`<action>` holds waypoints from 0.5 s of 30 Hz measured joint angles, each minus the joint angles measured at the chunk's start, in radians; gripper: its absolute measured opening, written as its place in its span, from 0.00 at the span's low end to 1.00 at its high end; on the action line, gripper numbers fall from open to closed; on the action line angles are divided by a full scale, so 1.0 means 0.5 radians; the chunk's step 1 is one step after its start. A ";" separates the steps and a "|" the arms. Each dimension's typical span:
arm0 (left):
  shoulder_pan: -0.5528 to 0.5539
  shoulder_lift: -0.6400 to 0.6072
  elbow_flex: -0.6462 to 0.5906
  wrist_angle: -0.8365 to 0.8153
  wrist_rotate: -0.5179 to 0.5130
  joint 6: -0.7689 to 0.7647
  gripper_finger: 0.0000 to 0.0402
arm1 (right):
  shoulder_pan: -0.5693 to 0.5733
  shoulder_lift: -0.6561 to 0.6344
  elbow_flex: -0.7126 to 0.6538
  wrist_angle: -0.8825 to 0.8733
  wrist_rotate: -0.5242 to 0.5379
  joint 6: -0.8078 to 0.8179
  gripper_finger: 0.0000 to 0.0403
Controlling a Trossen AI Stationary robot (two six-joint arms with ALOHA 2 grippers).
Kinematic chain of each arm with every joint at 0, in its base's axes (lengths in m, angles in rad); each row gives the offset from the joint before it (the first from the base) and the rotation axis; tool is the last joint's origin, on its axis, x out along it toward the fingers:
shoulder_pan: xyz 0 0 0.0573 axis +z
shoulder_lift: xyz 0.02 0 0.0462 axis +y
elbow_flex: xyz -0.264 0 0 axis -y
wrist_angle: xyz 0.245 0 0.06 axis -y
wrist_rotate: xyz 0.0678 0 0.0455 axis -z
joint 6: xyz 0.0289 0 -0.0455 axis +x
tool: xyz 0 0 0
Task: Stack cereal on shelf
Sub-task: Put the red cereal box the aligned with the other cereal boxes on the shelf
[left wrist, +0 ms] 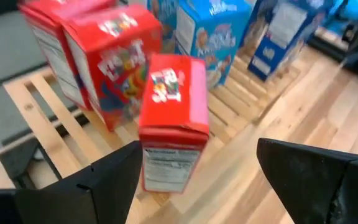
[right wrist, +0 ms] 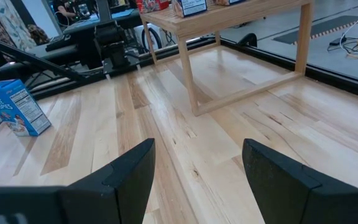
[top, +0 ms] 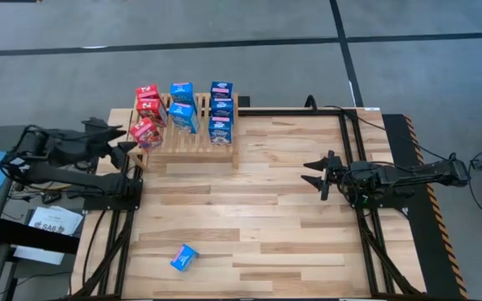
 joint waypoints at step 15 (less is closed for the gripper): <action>-0.001 0.261 -0.001 -0.099 -0.168 -0.132 0.76 | 0.000 0.000 0.000 0.000 0.000 0.000 0.66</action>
